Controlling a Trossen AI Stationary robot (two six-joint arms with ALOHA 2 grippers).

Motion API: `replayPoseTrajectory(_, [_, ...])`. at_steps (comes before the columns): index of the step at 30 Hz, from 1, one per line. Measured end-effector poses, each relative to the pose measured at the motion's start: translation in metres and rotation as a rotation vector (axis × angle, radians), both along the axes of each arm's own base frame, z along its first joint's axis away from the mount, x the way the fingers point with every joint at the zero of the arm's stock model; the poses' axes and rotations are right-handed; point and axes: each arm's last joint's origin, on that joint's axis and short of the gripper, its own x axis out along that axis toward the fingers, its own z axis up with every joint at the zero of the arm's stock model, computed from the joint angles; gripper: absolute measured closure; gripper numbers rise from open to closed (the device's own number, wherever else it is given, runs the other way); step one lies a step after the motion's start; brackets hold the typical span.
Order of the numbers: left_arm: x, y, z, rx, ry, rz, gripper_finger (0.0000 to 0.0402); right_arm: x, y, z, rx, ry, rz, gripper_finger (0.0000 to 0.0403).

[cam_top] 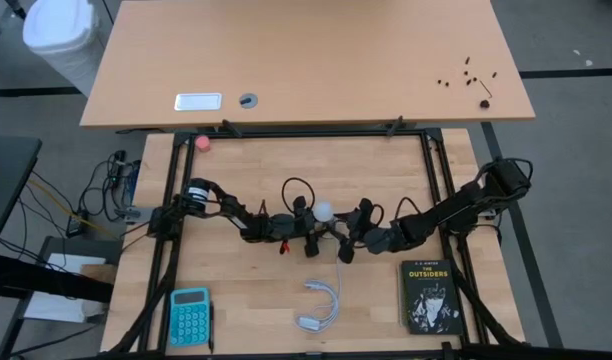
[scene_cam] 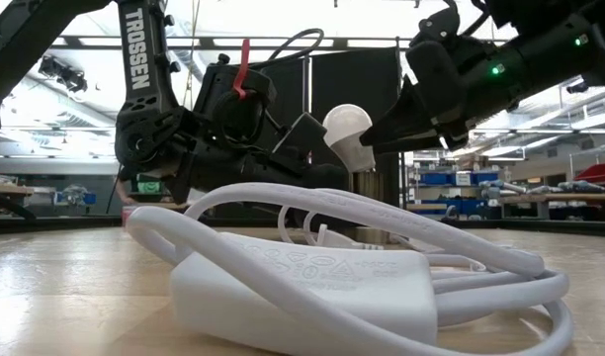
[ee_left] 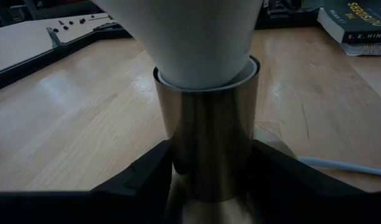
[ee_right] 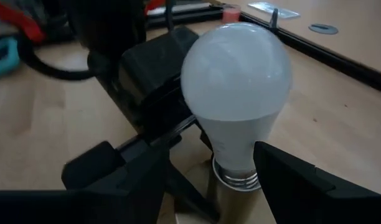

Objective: Screw lightbulb
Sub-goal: Insert the white lightbulb into the silver lamp

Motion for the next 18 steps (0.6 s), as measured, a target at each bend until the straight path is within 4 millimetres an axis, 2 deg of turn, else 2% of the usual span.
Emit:
replayPoseTrajectory(9, [0.0,0.0,-0.001,0.0,0.01,0.0,0.0193,0.011,0.005,0.015,-0.05,0.168,-0.034,0.0158])
replayPoseTrajectory(18, [0.0,-0.001,-0.001,0.023,0.021,-0.035,0.0193,0.017,0.008,0.04,0.066,0.316,-0.09,0.0151])
